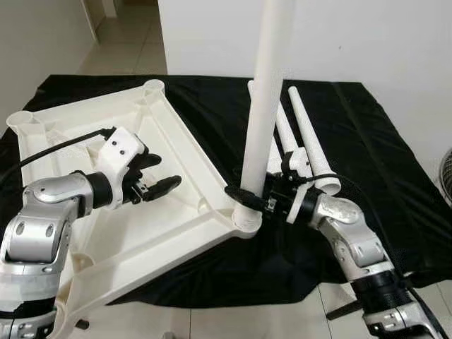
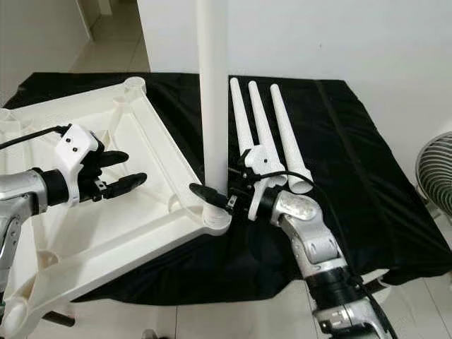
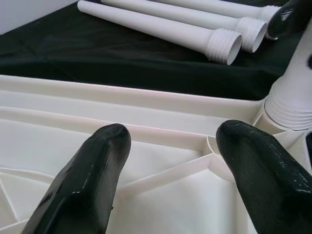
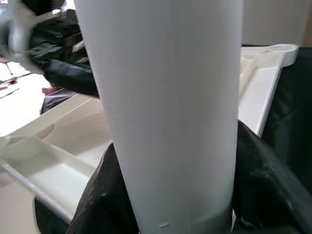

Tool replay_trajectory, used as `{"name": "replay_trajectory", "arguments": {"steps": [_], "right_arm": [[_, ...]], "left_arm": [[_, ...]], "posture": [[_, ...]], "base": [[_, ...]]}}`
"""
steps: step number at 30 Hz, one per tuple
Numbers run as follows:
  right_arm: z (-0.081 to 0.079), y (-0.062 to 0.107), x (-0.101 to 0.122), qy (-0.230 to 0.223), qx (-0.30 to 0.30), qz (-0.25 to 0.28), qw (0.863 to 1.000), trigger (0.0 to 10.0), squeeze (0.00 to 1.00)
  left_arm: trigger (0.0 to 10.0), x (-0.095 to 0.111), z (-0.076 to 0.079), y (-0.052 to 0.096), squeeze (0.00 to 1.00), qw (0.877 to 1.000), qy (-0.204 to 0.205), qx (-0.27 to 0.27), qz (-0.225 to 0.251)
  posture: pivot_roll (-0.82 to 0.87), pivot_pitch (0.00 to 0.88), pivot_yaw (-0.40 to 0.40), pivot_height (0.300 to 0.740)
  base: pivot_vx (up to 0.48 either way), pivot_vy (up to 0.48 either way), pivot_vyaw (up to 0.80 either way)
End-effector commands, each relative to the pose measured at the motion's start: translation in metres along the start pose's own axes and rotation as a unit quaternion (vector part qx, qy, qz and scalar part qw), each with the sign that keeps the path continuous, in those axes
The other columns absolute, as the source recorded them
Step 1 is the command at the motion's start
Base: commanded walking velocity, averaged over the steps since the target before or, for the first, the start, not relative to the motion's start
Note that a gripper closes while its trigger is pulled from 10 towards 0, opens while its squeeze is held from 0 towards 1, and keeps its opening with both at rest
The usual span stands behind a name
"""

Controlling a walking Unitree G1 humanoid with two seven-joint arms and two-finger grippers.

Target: Building children table

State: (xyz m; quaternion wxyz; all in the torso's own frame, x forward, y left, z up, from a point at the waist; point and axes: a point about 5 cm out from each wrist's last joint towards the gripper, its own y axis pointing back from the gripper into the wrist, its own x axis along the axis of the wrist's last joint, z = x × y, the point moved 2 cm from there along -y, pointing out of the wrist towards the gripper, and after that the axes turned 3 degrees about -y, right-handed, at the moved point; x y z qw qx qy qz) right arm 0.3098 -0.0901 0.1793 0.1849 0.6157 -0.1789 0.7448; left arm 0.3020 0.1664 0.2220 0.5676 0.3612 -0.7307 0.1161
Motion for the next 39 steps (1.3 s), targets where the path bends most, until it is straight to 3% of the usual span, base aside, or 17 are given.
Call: {"name": "replay_trajectory", "arguments": {"steps": [1, 3, 12, 21, 25, 27, 31, 35, 39], "right_arm": [[0.004, 0.02, -0.064, -0.039, -0.077, -0.133, 0.987, 10.0, 0.0], [0.004, 0.018, -0.063, -0.044, -0.108, -0.118, 0.986, 10.0, 0.0], [-0.011, 0.028, -0.067, -0.055, -0.145, -0.085, 0.984, 10.0, 0.0], [-0.008, 0.037, -0.061, -0.051, -0.182, -0.061, 0.98, 10.0, 0.0], [-0.002, 0.043, -0.043, -0.027, -0.223, -0.008, 0.974, 10.0, 0.0], [-0.002, 0.043, -0.043, -0.027, -0.223, -0.008, 0.974, 10.0, 0.0], [-0.006, 0.024, -0.014, -0.023, -0.18, 0.041, 0.983, 10.0, 0.0], [-0.004, 0.014, 0.009, -0.004, -0.178, 0.076, 0.981, 10.0, 0.0], [-0.009, 0.012, 0.013, 0.012, -0.163, 0.077, 0.984, 10.0, 0.0]], "left_arm": [[10.0, -0.002, -0.008, 0.001, 0.0, 0.999, 0.0, 0.052, -0.008], [10.0, -0.002, -0.008, 0.001, 0.0, 0.999, 0.001, 0.052, -0.008], [10.0, -0.003, -0.008, 0.001, 0.0, 0.999, 0.001, 0.049, -0.009], [10.0, -0.004, -0.008, 0.0, 0.0, 0.999, 0.002, 0.045, -0.011], [10.0, -0.007, -0.007, -0.001, 0.0, 0.999, 0.004, 0.045, -0.014], [10.0, -0.007, -0.007, -0.001, 0.0, 0.999, 0.004, 0.045, -0.014], [10.0, -0.007, -0.006, -0.003, 0.0, 0.999, 0.008, 0.044, -0.013], [10.0, -0.007, -0.006, -0.005, 0.0, 0.999, 0.009, 0.043, -0.011], [10.0, -0.006, -0.005, -0.005, 0.0, 0.999, 0.01, 0.044, -0.01]], "posture": [[0.05, 0.134, 0.032, 0.74], [0.05, 0.134, 0.032, 0.74], [0.05, 0.132, 0.032, 0.74], [0.04, 0.125, 0.032, 0.74], [0.04, 0.122, 0.029, 0.74], [0.04, 0.122, 0.029, 0.74], [0.04, 0.116, 0.036, 0.74], [0.04, 0.116, 0.036, 0.74], [0.04, 0.115, 0.032, 0.74]], "base": [[0.0, 0.0, 0.0], [0.0, 0.0, 0.0], [0.0, 0.0, 0.0], [0.0, 0.0, 0.0], [0.0, 0.0, 0.0], [0.0, 0.0, 0.0], [0.0, 0.0, 0.0], [0.0, 0.0, 0.0], [0.0, 0.0, 0.0]]}}
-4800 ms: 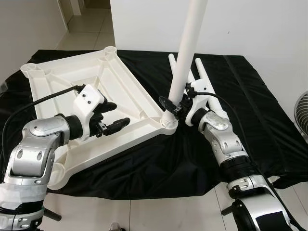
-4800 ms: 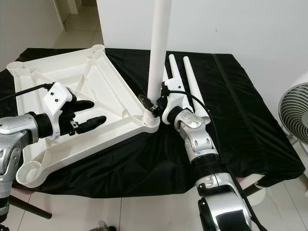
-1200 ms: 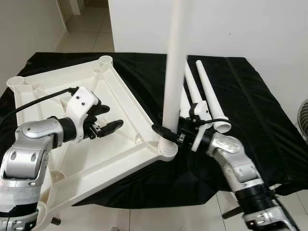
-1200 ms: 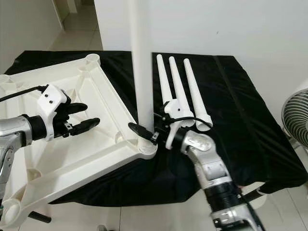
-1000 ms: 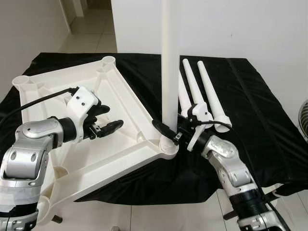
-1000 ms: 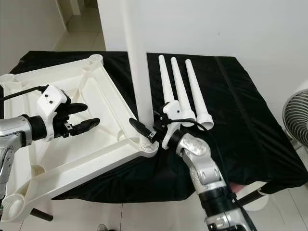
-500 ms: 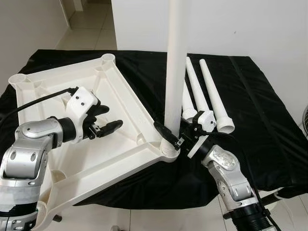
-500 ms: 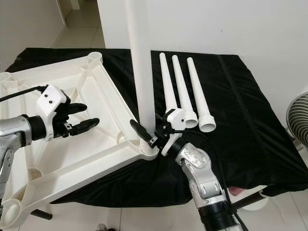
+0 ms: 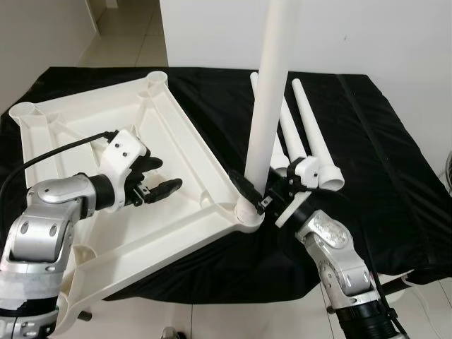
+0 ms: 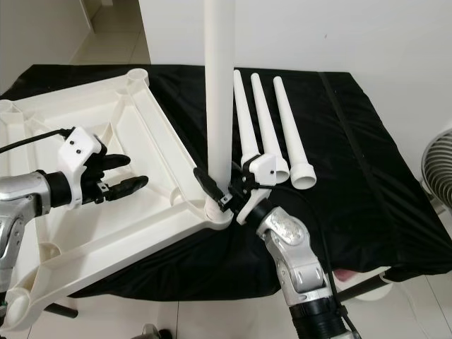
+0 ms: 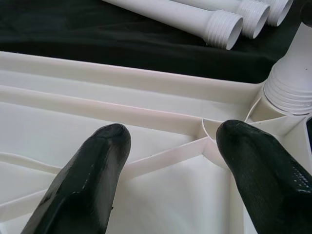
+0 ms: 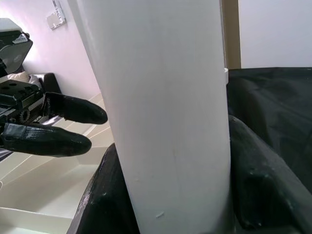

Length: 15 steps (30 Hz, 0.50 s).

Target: Building children table

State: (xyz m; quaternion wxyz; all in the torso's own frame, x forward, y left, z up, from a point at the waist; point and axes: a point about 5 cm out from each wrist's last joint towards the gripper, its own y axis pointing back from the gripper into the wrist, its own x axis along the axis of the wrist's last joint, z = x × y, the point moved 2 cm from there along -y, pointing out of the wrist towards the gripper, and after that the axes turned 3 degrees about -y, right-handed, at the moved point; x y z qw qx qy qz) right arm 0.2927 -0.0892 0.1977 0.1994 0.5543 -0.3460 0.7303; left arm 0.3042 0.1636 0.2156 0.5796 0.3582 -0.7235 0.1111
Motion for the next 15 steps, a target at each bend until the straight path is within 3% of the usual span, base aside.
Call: {"name": "replay_trajectory", "arguments": {"steps": [1, 6, 11, 15], "right_arm": [[0.002, 0.007, -0.011, 0.015, -0.009, -0.03, 0.999, 10.0, 0.0], [0.0, 0.011, -0.017, 0.025, -0.005, -0.04, 0.999, 10.0, 0.0], [0.003, 0.004, -0.008, 0.042, -0.009, -0.027, 0.999, 10.0, 0.0], [0.001, 0.012, -0.02, 0.047, -0.003, -0.049, 0.998, 10.0, 0.0]], "left_arm": [[10.0, -0.001, -0.007, 0.0, 0.0, 0.999, -0.001, 0.053, -0.004], [10.0, -0.001, -0.007, 0.0, 0.0, 0.998, -0.001, 0.055, -0.004], [10.0, 0.004, -0.007, -0.002, 0.0, 0.998, -0.005, 0.056, 0.006], [10.0, 0.006, -0.008, -0.003, 0.0, 0.998, -0.007, 0.057, 0.009]], "posture": [[0.04, 0.114, 0.03, 0.74], [0.04, 0.114, 0.03, 0.74], [0.04, 0.116, 0.033, 0.74], [0.04, 0.115, 0.031, 0.74]], "base": [[0.0, 0.0, 0.0], [0.0, 0.0, 0.0], [0.0, 0.0, 0.0], [0.0, 0.0, 0.0]]}}
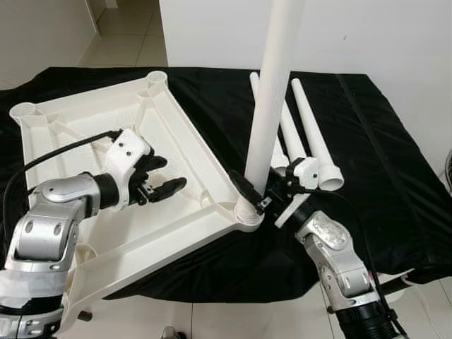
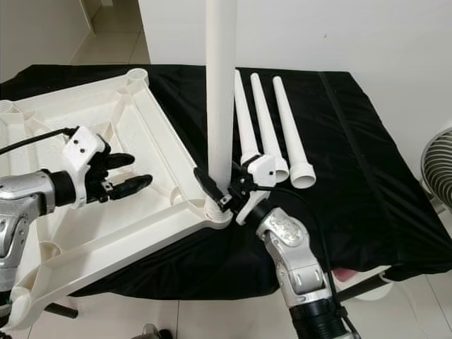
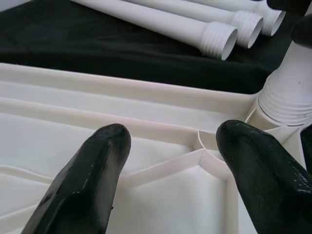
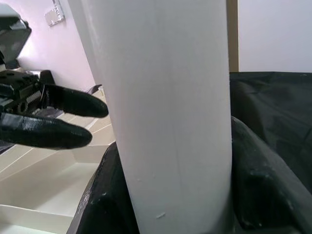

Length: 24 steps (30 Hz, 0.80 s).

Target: Building children table

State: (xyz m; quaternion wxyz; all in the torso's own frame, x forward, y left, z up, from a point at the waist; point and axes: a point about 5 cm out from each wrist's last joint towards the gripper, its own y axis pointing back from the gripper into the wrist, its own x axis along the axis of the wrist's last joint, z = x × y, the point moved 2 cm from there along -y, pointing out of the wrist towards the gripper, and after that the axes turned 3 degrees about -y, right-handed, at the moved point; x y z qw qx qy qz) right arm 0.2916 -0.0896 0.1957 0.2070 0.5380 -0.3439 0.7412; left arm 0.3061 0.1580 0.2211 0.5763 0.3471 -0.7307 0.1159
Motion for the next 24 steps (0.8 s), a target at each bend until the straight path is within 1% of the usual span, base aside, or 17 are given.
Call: {"name": "replay_trajectory", "arguments": {"steps": [1, 5, 8, 9, 10, 12, 13, 14, 16, 17, 24], "right_arm": [[0.0, 0.014, -0.023, 0.028, 0.004, -0.058, 0.998, 10.0, 0.0], [-0.008, 0.029, -0.041, 0.043, 0.034, -0.098, 0.994, 10.0, 0.0], [-0.008, 0.033, -0.046, 0.047, 0.043, -0.113, 0.992, 10.0, 0.0], [-0.004, 0.033, -0.048, 0.047, 0.035, -0.12, 0.991, 10.0, 0.0], [-0.004, 0.033, -0.048, 0.047, 0.035, -0.12, 0.991, 10.0, 0.0], [0.004, 0.031, -0.05, 0.042, 0.01, -0.127, 0.991, 10.0, 0.0], [0.004, 0.031, -0.05, 0.042, 0.01, -0.127, 0.991, 10.0, 0.0], [0.007, 0.027, -0.05, 0.036, -0.006, -0.124, 0.992, 10.0, 0.0], [0.007, 0.026, -0.05, 0.036, -0.006, -0.122, 0.992, 10.0, 0.0], [0.007, 0.024, -0.05, 0.033, -0.008, -0.119, 0.992, 10.0, 1.0], [0.007, 0.023, -0.05, 0.016, -0.007, -0.112, 0.994, 10.0, 1.0]], "left_arm": [[10.0, -0.001, -0.009, 0.001, 0.0, 0.998, -0.003, 0.06, -0.005], [10.0, -0.002, -0.01, 0.003, 0.0, 0.998, -0.003, 0.061, -0.007], [10.0, -0.003, -0.01, 0.004, 0.0, 0.998, -0.003, 0.061, -0.009], [10.0, -0.003, -0.011, 0.003, 0.0, 0.998, -0.003, 0.061, -0.009], [10.0, -0.003, -0.011, 0.003, 0.0, 0.998, -0.003, 0.061, -0.009], [10.0, -0.003, -0.011, 0.003, 0.0, 0.998, -0.005, 0.06, -0.01], [10.0, -0.003, -0.011, 0.003, 0.0, 0.998, -0.005, 0.06, -0.01], [10.0, -0.002, -0.011, 0.003, 0.0, 0.998, -0.005, 0.06, -0.009], [10.0, -0.003, -0.011, 0.003, 0.0, 0.998, -0.005, 0.061, -0.01], [10.0, -0.003, -0.011, 0.003, 0.0, 0.998, -0.004, 0.061, -0.01], [10.0, -0.003, -0.011, 0.005, 0.0, 0.998, -0.004, 0.063, -0.011]], "posture": [[0.04, 0.115, 0.031, 0.74], [0.04, 0.115, 0.031, 0.74], [0.03, 0.118, 0.041, 0.74], [0.03, 0.118, 0.041, 0.74], [0.03, 0.118, 0.041, 0.74], [0.03, 0.118, 0.041, 0.74], [0.03, 0.118, 0.041, 0.74], [0.04, 0.119, 0.04, 0.74], [0.04, 0.119, 0.04, 0.74], [0.04, 0.119, 0.04, 0.74], [0.04, 0.121, 0.036, 0.74]], "base": [[0.0, 0.0, 0.0], [0.0, 0.0, 0.0], [0.0, 0.0, 0.0], [0.0, 0.0, 0.0], [0.0, 0.0, 0.0], [0.0, 0.0, 0.0], [0.0, 0.0, 0.0], [0.0, 0.0, 0.0], [0.0, 0.0, 0.0], [0.0, 0.0, 0.0], [0.0, 0.0, 0.0]]}}
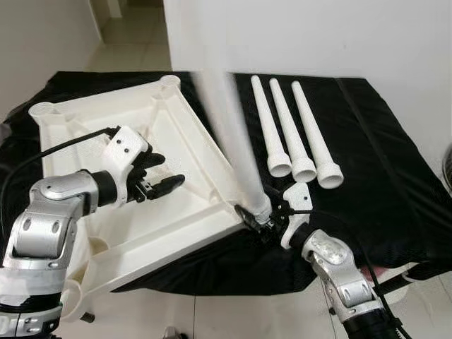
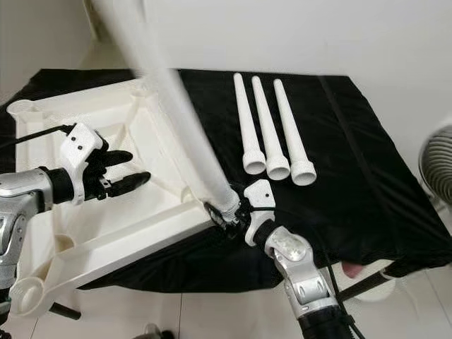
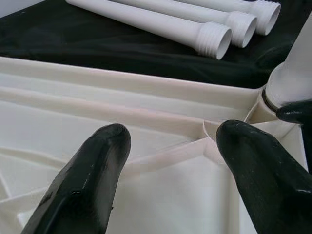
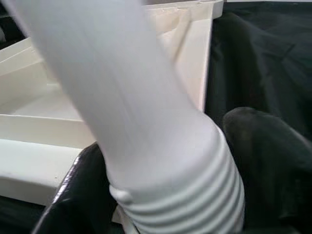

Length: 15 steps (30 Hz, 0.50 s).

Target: Building children table

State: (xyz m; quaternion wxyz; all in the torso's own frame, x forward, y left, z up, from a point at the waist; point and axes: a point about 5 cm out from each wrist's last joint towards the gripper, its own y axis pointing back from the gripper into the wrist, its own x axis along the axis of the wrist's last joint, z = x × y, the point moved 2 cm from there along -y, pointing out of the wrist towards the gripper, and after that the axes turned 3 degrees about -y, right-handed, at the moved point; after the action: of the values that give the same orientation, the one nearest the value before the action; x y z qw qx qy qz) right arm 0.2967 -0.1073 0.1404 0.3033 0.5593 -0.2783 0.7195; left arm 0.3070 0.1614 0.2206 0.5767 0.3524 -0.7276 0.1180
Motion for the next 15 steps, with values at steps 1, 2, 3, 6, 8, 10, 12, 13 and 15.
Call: {"name": "replay_trajectory", "arguments": {"steps": [1, 2, 3, 6, 8, 10, 12, 13, 15], "right_arm": [[0.0006, -0.0011, 0.0025, -0.003, -0.001, 0.006, 1.0, 10.0, 1.0], [0.0008, -0.0013, 0.001, -0.01, -0.003, 0.003, 1.0, 10.0, 1.0], [0.0008, -0.0013, 0.0004, -0.013, -0.004, 0.002, 1.0, 10.0, 1.0], [-0.0018, -0.0014, -0.0013, -0.013, 0.004, -0.003, 1.0, 10.0, 0.0], [-0.003, -0.0018, -0.0012, -0.013, 0.007, -0.003, 1.0, 10.0, 0.0], [-0.0031, -0.0023, -0.0006, -0.013, 0.008, -0.001, 1.0, 10.0, 0.0], [-0.0031, -0.0028, -0.0001, -0.009, 0.01, 0.0, 1.0, 6.6, 0.0], [-0.0038, -0.0029, -0.0002, -0.005, 0.016, -0.001, 1.0, 0.0, 0.0], [-0.0043, -0.0028, -0.0005, -0.004, 0.02, -0.002, 1.0, 0.0, 0.0]], "left_arm": [[10.0, -0.0012, -0.0088, 0.0028, 0.0, 0.998, -0.006, 0.058, -0.007], [10.0, -0.0014, -0.0087, 0.0031, 0.0, 0.998, -0.005, 0.059, -0.007], [10.0, -0.0014, -0.0086, 0.0032, 0.0, 0.998, -0.005, 0.059, -0.007], [10.0, -0.0015, -0.0088, 0.0033, 0.0, 0.998, -0.005, 0.059, -0.007], [10.0, -0.0014, -0.0088, 0.0031, 0.0, 0.998, -0.004, 0.058, -0.007], [10.0, -0.0012, -0.009, 0.003, 0.0, 0.998, -0.004, 0.058, -0.006], [10.0, -0.001, -0.009, 0.0028, 0.0, 0.998, -0.004, 0.057, -0.005], [10.0, 0.0, -0.0084, 0.0021, 0.0, 0.998, -0.005, 0.055, -0.002], [10.0, 0.0003, -0.0081, 0.0018, 0.0, 0.998, -0.006, 0.055, -0.001]], "posture": [[0.04, 0.121, 0.036, 0.74], [0.04, 0.122, 0.036, 0.74], [0.04, 0.122, 0.036, 0.74], [0.04, 0.123, 0.037, 0.74], [0.04, 0.125, 0.038, 0.74], [0.04, 0.125, 0.038, 0.74], [0.04, 0.125, 0.038, 0.74], [0.04, 0.125, 0.039, 0.74], [0.04, 0.125, 0.039, 0.74]], "base": [[0.0, 0.0, 0.0], [0.0, 0.0, 0.0], [0.0, 0.0, 0.0], [0.0, 0.0, 0.0], [0.0, 0.0, 0.0], [0.0, 0.0, 0.0], [0.0, 0.0, 0.0], [0.0, 0.0, 0.0], [0.0, 0.0, 0.0]]}}
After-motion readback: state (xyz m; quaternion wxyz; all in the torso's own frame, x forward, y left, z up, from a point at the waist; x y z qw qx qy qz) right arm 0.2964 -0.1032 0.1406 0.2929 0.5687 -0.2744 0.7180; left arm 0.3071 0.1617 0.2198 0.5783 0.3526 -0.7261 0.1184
